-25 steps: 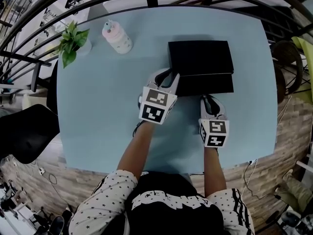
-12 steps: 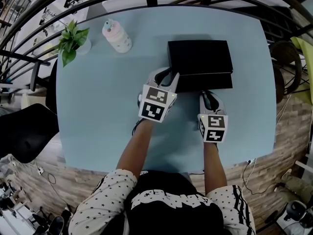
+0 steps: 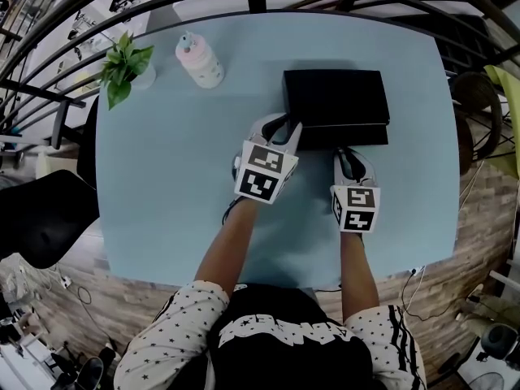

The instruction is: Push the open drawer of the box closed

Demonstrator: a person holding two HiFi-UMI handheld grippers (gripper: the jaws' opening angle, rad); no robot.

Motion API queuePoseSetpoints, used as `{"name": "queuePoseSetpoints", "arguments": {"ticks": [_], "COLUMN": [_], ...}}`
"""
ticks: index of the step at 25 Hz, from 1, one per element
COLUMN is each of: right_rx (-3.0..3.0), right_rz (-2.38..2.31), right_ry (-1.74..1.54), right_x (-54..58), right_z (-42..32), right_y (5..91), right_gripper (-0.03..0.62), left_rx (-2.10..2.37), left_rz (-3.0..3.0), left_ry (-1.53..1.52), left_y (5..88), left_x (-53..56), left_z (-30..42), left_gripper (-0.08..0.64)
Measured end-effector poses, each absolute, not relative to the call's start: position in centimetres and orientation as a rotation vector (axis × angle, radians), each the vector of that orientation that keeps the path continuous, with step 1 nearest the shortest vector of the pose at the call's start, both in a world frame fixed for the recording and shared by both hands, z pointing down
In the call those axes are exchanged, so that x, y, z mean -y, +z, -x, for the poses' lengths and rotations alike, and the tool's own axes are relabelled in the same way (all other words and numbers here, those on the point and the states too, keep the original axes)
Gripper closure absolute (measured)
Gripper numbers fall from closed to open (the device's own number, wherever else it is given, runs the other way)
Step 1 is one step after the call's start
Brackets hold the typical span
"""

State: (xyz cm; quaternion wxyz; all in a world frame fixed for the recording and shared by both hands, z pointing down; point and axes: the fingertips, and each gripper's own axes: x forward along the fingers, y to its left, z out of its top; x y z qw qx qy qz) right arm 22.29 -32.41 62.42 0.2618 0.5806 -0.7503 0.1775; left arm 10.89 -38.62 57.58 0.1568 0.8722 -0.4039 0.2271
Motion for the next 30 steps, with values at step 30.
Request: {"name": "queuePoseSetpoints", "arguments": {"ticks": [30], "right_rx": [2.001], "right_rz": [-1.566], "right_ry": [0.467], "right_x": [34.3], "right_z": [-22.1], "right_y": [62.5], "right_gripper": [0.515], "left_rx": [1.136], "left_rz": [-2.502], "left_ry": [0.649], "left_y": [57.6], "left_x": [38.5], "left_z": [-10.8], "left_gripper": [0.560]}}
